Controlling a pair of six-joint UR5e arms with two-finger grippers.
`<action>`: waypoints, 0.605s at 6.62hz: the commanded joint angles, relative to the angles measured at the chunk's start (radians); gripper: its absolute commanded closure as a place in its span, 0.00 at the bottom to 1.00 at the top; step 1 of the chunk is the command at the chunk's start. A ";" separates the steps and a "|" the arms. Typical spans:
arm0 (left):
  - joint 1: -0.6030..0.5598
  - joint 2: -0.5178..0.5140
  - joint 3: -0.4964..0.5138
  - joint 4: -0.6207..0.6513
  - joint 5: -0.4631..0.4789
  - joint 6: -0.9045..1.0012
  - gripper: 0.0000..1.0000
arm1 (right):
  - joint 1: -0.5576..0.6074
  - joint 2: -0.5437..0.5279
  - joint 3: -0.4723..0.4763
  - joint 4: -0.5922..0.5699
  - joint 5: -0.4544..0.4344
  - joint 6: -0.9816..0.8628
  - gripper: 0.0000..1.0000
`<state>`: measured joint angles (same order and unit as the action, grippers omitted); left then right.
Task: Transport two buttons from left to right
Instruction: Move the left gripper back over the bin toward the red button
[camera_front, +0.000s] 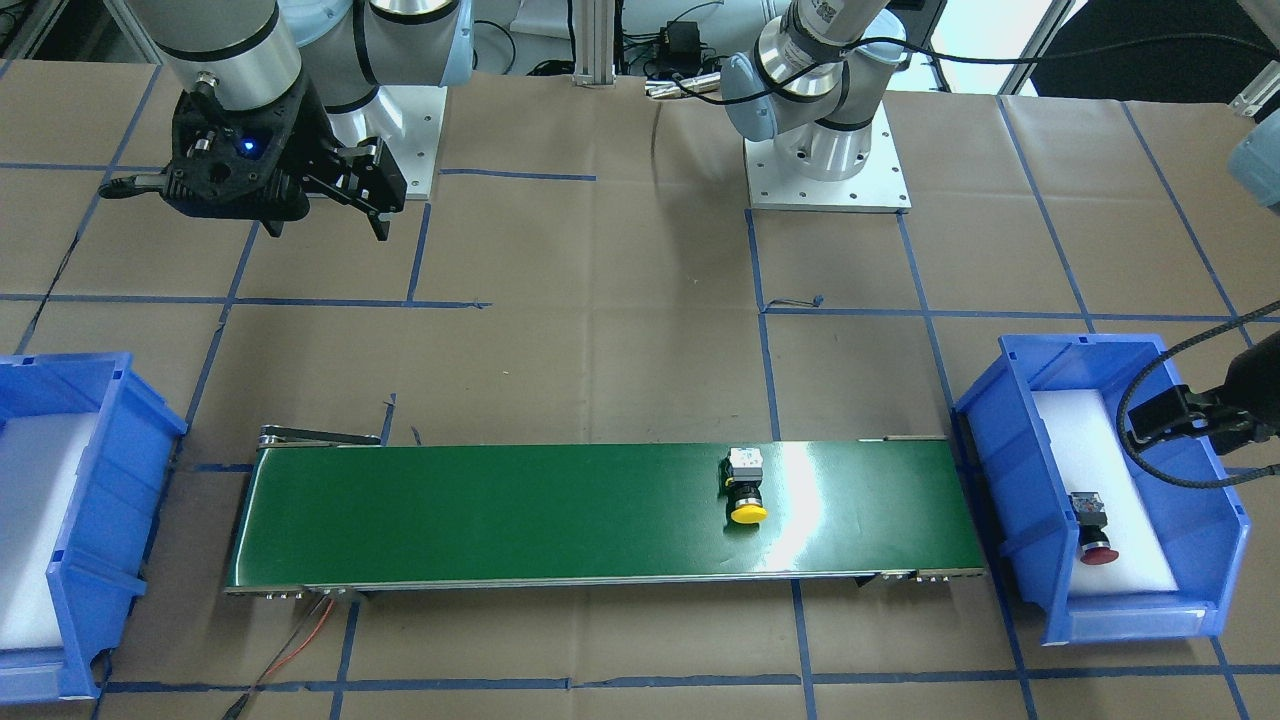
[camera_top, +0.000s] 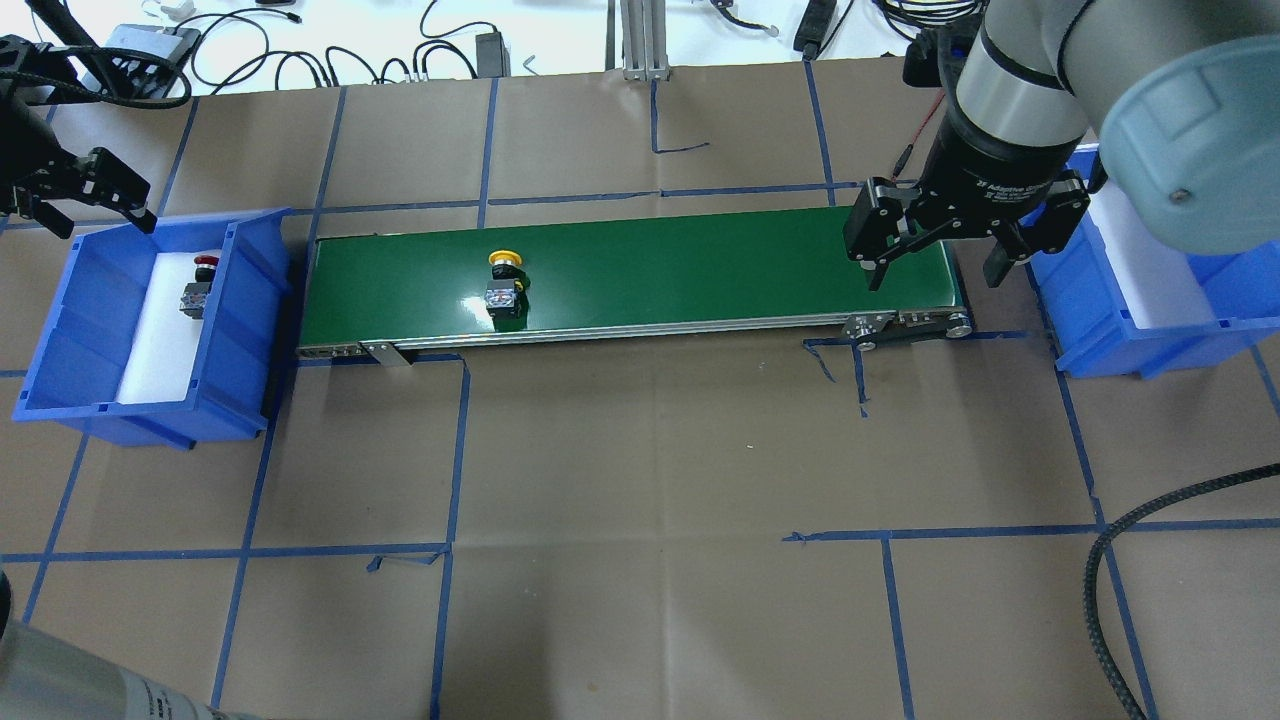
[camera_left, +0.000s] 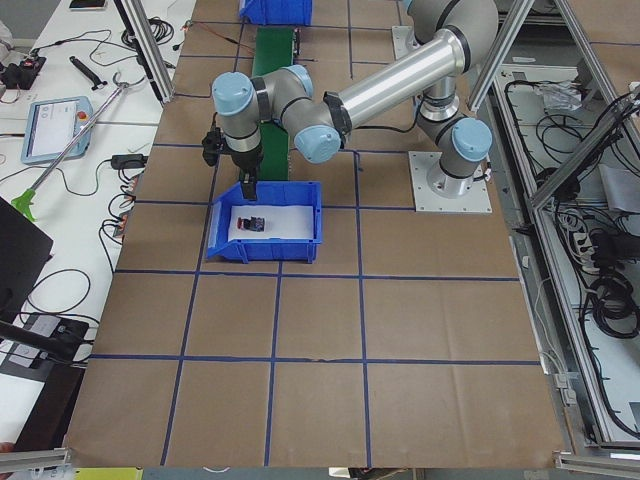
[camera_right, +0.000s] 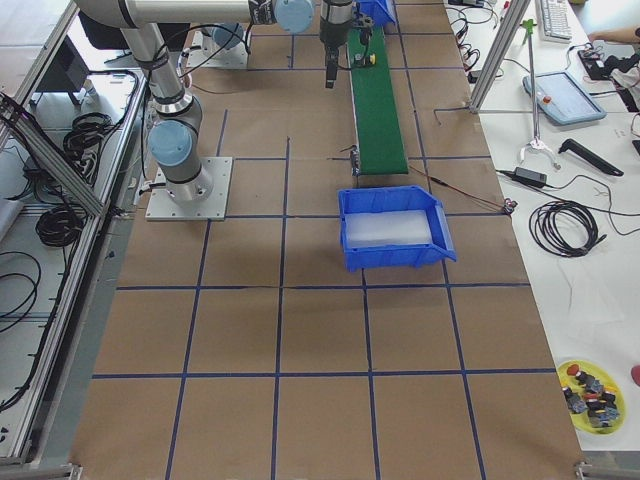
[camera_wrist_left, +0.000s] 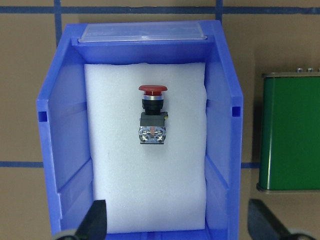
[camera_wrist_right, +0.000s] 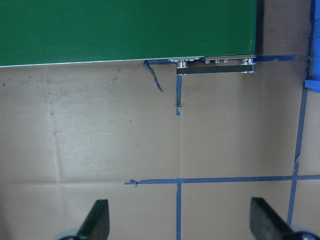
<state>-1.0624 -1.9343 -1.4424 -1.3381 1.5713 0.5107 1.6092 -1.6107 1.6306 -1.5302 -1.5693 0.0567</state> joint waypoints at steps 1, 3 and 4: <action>0.005 -0.040 -0.051 0.129 -0.005 0.035 0.01 | 0.000 0.000 0.000 0.001 0.000 0.000 0.00; 0.033 -0.080 -0.119 0.239 -0.016 0.038 0.02 | 0.000 0.000 0.000 0.001 0.000 0.000 0.00; 0.033 -0.098 -0.148 0.293 -0.014 0.038 0.02 | 0.000 0.000 0.000 0.001 0.000 0.000 0.00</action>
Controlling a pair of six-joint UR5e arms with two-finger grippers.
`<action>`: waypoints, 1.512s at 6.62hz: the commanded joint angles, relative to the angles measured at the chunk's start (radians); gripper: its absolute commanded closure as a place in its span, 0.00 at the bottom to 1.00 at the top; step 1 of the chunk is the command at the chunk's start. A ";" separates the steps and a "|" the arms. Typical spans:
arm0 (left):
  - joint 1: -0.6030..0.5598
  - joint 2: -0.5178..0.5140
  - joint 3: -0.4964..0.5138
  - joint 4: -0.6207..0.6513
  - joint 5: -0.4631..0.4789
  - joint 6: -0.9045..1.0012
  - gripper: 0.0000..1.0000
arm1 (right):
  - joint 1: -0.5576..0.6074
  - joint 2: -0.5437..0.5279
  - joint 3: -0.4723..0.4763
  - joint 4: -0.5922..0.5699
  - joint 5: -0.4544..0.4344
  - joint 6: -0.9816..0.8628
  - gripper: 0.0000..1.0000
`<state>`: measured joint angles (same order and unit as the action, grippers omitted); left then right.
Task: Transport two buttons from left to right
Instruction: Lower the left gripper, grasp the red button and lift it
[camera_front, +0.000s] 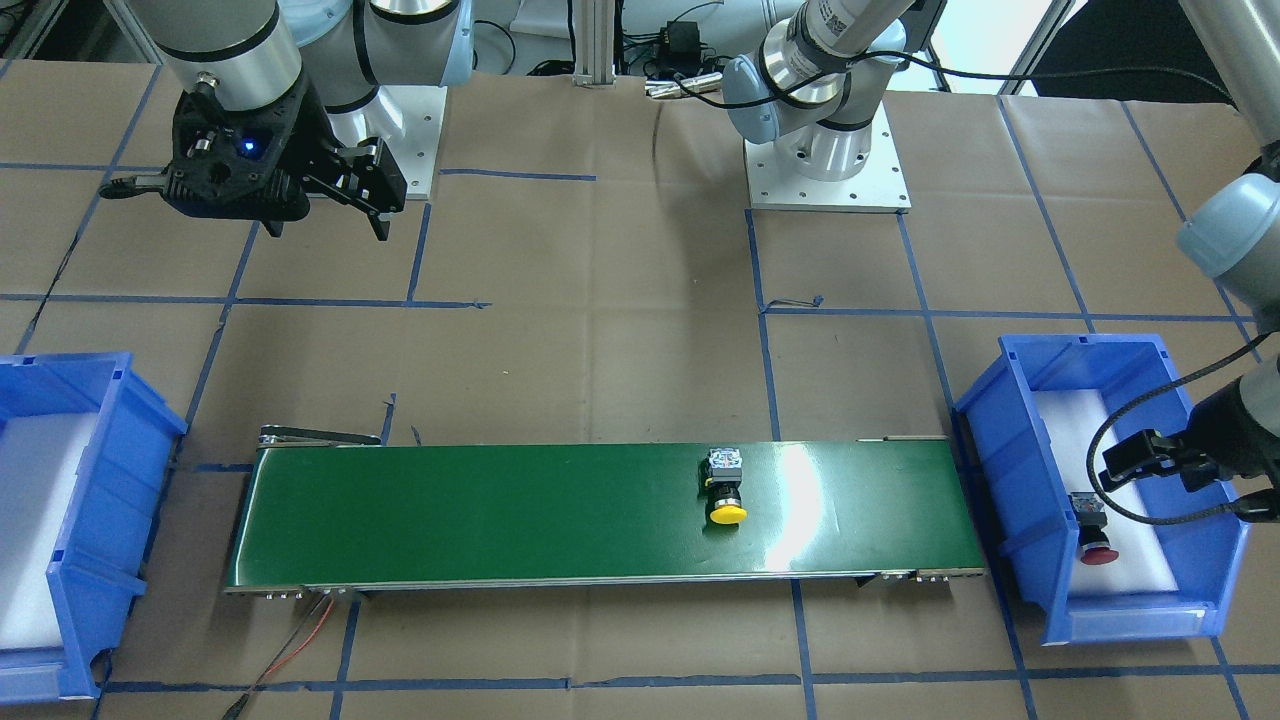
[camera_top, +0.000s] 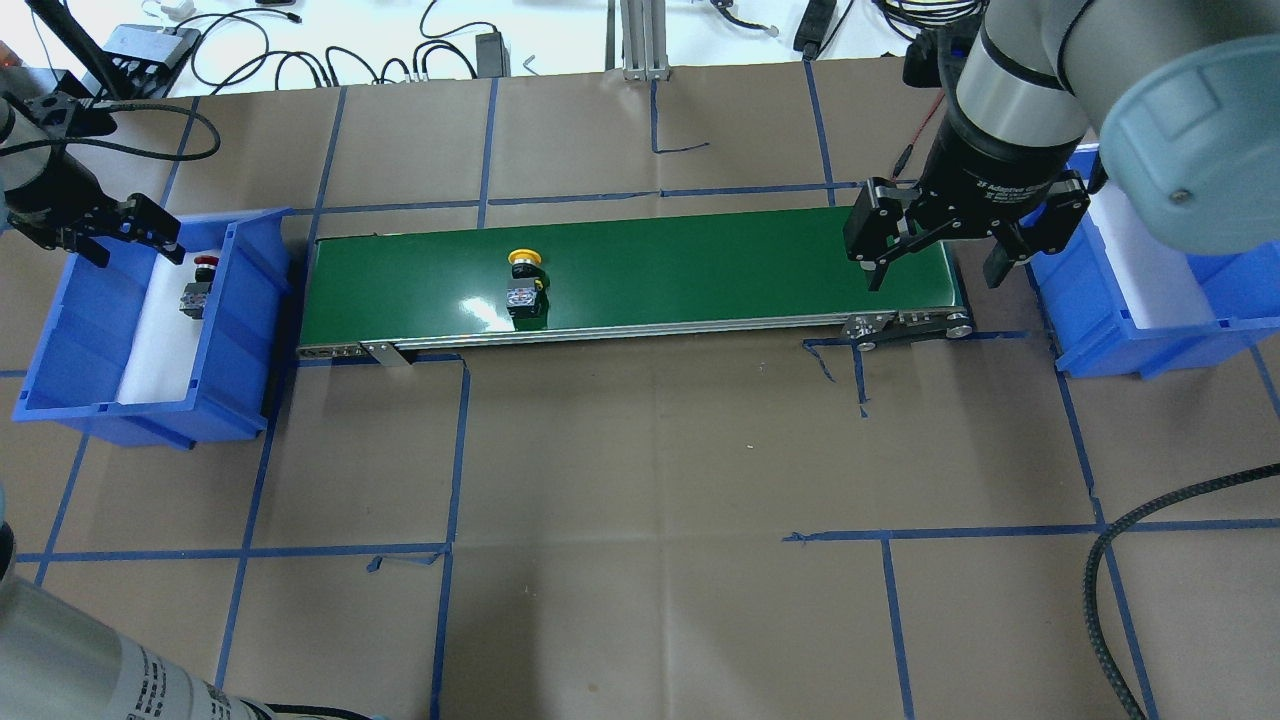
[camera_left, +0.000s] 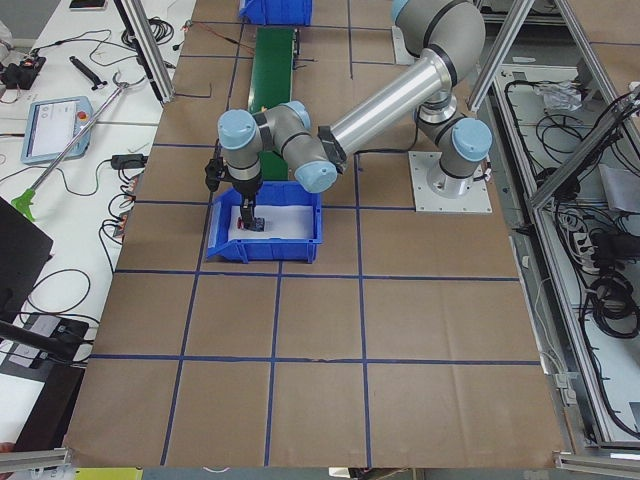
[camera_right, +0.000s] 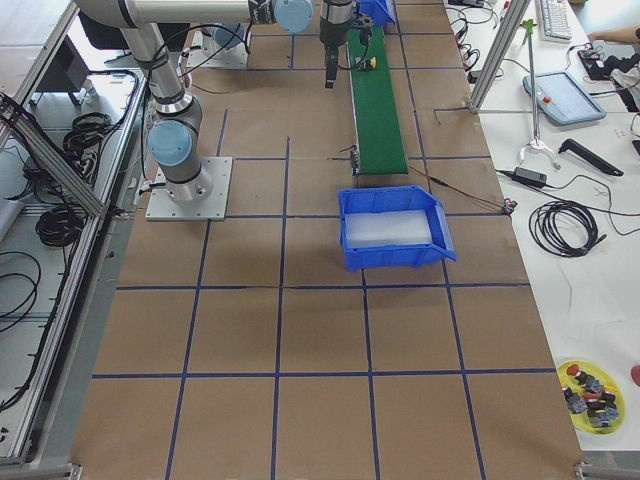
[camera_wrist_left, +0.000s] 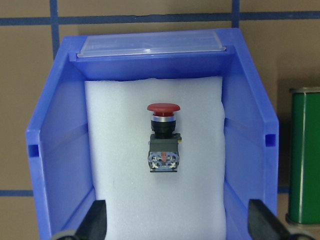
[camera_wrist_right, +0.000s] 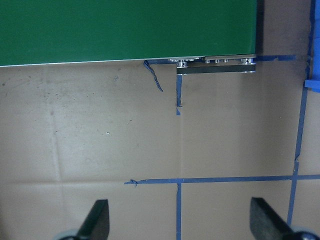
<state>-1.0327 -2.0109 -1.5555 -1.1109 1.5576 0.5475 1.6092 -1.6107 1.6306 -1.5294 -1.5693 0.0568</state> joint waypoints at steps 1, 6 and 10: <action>0.003 -0.026 -0.047 0.071 -0.001 0.002 0.02 | 0.000 0.000 0.000 0.000 0.000 0.000 0.00; -0.010 -0.106 -0.061 0.144 -0.001 0.002 0.02 | 0.000 0.002 0.000 0.000 -0.002 0.000 0.00; -0.012 -0.107 -0.055 0.146 -0.002 -0.008 0.69 | -0.005 0.002 0.000 0.000 -0.008 0.000 0.00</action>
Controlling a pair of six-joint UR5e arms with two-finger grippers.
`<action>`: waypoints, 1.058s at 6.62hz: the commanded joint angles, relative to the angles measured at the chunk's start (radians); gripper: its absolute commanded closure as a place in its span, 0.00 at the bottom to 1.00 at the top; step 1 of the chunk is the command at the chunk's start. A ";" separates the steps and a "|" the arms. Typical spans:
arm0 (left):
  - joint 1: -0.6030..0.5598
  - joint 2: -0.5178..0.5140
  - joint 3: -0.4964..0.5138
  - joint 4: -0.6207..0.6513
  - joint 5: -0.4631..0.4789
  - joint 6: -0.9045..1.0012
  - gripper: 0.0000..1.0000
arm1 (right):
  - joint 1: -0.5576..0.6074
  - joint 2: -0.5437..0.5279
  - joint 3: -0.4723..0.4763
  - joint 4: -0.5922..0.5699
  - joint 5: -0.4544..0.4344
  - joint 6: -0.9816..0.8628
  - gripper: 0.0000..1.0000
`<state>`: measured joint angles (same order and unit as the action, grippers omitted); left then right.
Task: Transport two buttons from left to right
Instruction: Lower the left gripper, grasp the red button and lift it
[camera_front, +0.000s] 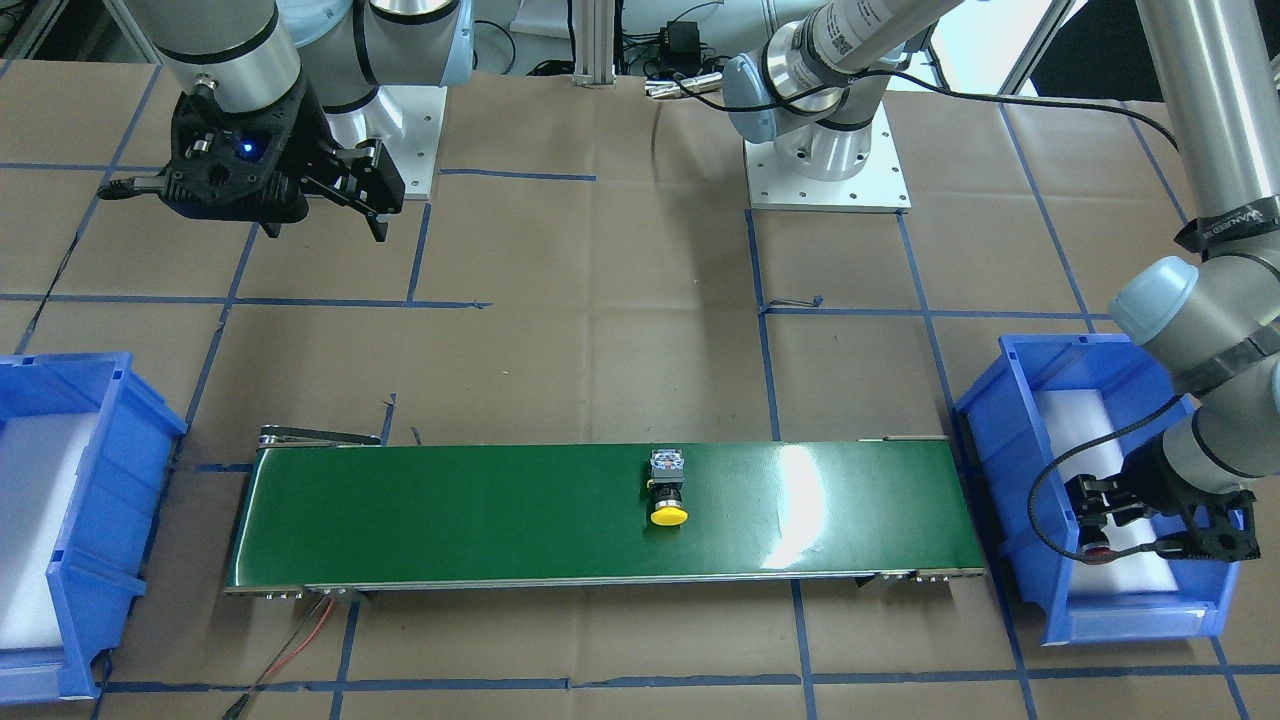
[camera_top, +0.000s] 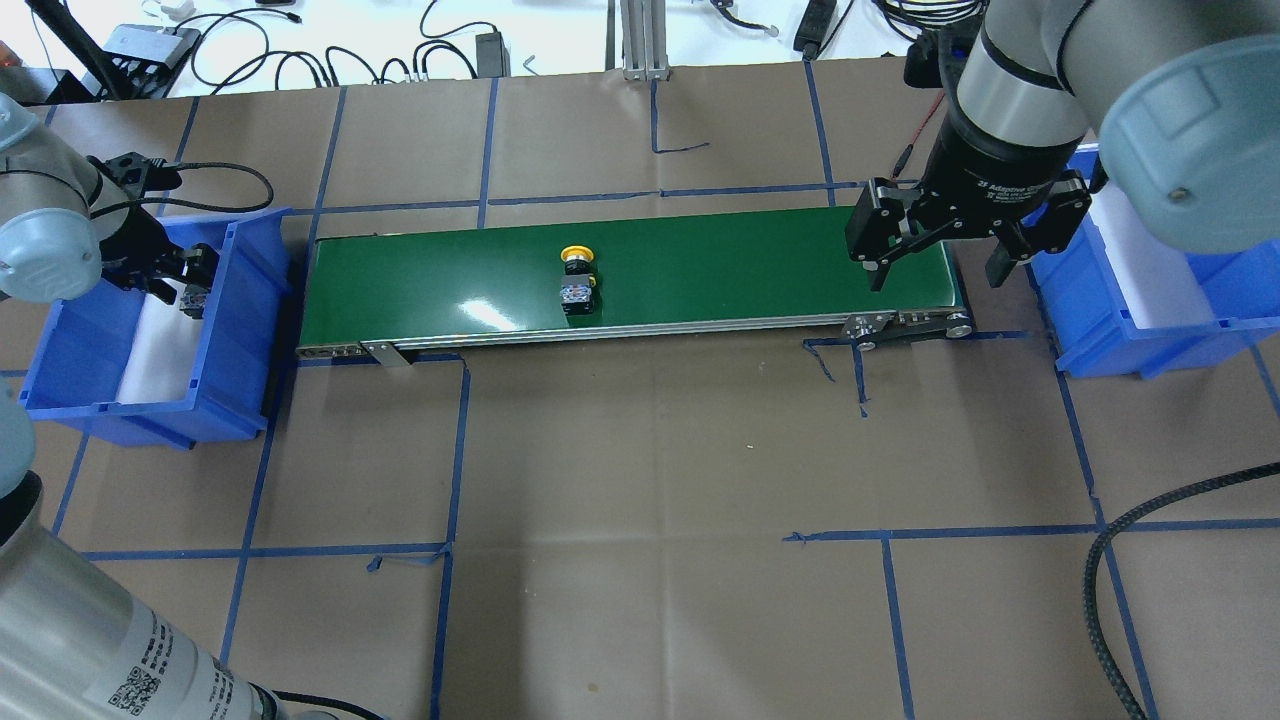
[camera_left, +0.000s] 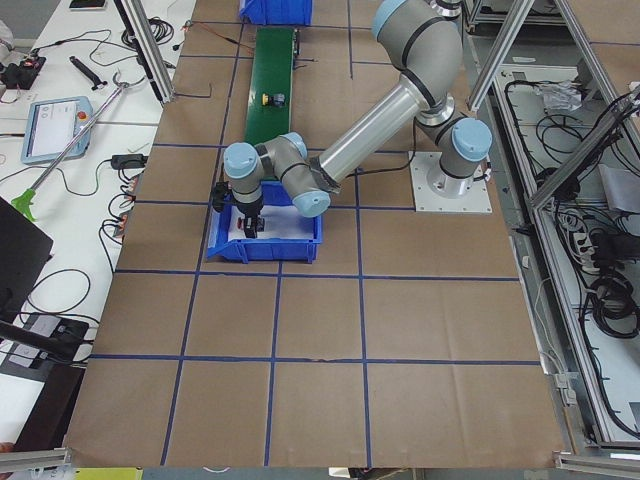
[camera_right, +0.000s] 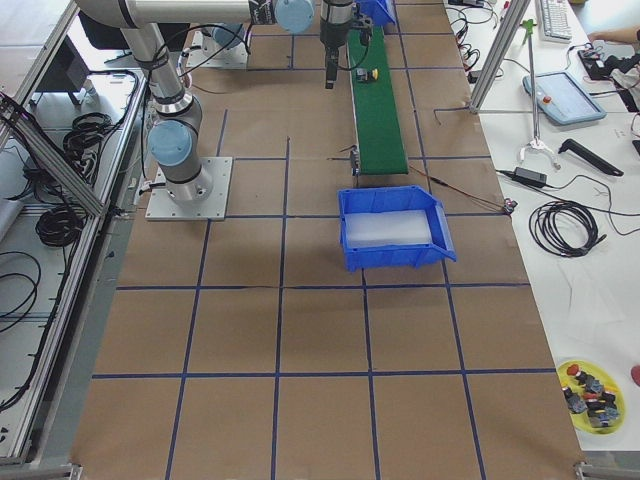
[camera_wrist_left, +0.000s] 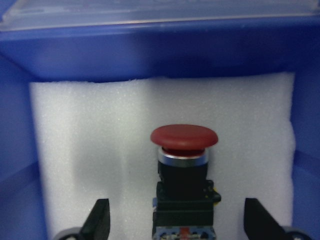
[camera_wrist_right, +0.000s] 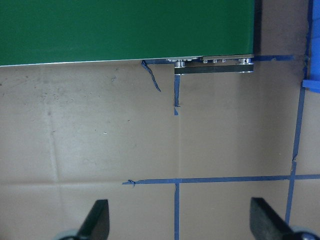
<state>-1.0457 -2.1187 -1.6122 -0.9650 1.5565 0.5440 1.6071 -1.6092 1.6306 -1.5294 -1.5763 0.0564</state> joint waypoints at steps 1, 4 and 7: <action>0.000 0.000 0.008 -0.001 -0.003 -0.006 0.92 | -0.001 0.002 -0.002 -0.011 0.016 0.006 0.00; 0.001 0.075 0.041 -0.055 -0.038 -0.007 1.00 | 0.001 0.003 0.000 -0.006 0.006 0.007 0.00; 0.000 0.277 0.055 -0.323 -0.024 -0.009 1.00 | 0.001 0.008 0.000 -0.028 0.007 0.007 0.00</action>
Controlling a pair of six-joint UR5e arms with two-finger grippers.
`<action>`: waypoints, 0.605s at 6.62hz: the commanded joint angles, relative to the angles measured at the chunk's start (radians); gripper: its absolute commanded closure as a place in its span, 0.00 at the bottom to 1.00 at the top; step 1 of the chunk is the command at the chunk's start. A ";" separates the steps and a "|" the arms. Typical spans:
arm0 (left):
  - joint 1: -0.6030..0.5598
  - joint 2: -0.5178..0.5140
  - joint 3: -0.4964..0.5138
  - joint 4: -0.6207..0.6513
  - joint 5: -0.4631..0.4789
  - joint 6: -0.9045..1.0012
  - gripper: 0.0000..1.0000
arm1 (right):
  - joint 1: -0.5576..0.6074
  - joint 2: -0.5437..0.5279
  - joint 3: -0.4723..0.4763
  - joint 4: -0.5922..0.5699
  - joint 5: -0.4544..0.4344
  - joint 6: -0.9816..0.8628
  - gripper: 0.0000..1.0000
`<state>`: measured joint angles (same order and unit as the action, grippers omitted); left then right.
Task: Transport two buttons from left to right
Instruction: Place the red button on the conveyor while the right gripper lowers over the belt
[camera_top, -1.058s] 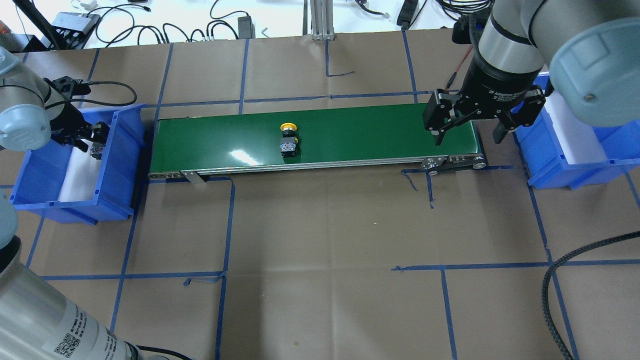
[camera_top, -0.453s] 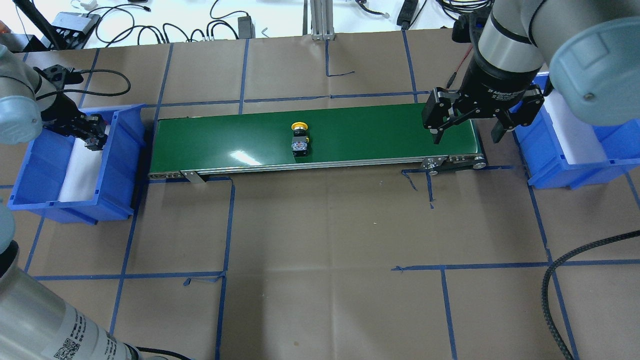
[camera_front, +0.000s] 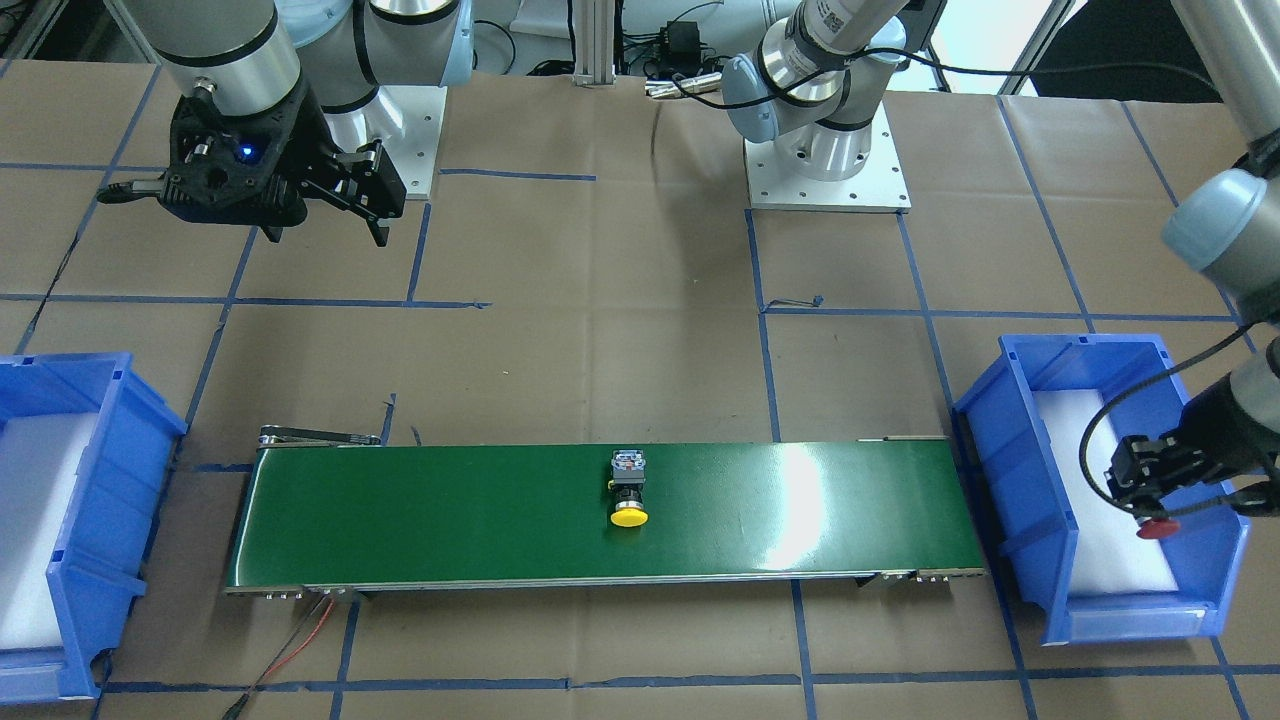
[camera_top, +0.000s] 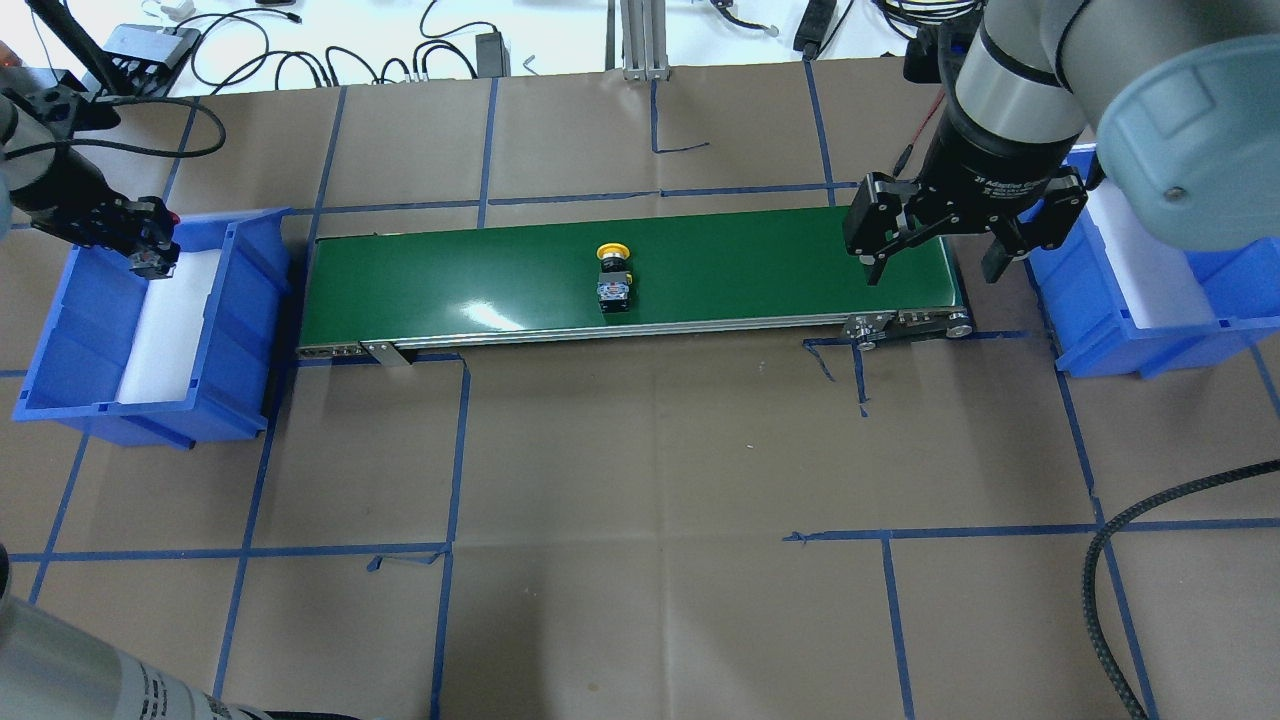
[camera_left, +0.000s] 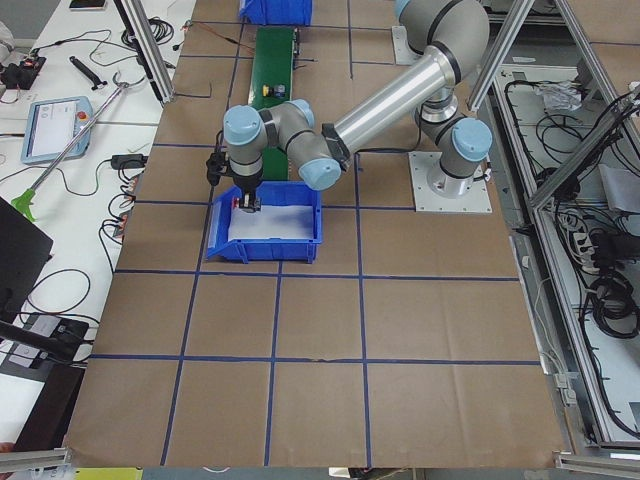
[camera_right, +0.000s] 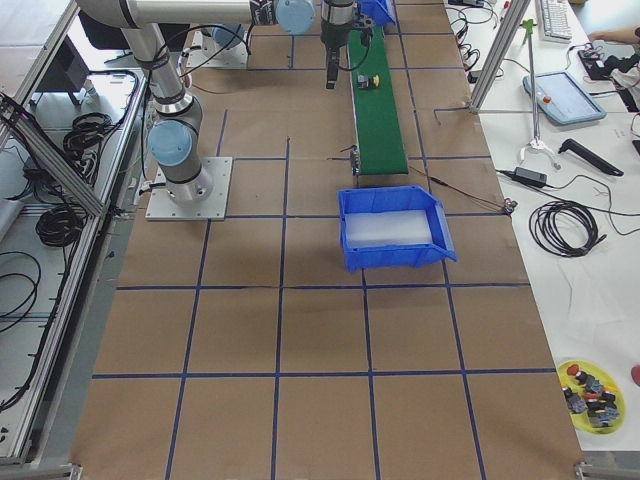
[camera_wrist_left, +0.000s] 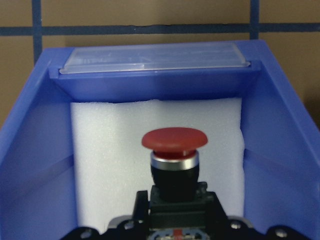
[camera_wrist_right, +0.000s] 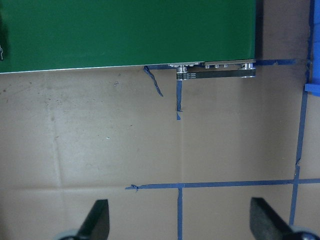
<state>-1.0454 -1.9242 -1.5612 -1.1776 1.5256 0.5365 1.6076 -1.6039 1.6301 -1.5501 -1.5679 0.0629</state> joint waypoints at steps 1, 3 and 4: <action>-0.001 0.109 0.001 -0.141 0.007 -0.003 1.00 | 0.002 0.027 0.001 -0.055 -0.004 -0.001 0.00; -0.059 0.100 0.001 -0.137 0.005 -0.053 1.00 | 0.002 0.102 0.002 -0.190 -0.007 -0.001 0.00; -0.141 0.100 0.001 -0.126 0.010 -0.129 1.00 | 0.003 0.119 0.004 -0.212 -0.003 0.000 0.00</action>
<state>-1.1108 -1.8238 -1.5599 -1.3114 1.5319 0.4732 1.6097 -1.5122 1.6324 -1.7205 -1.5736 0.0617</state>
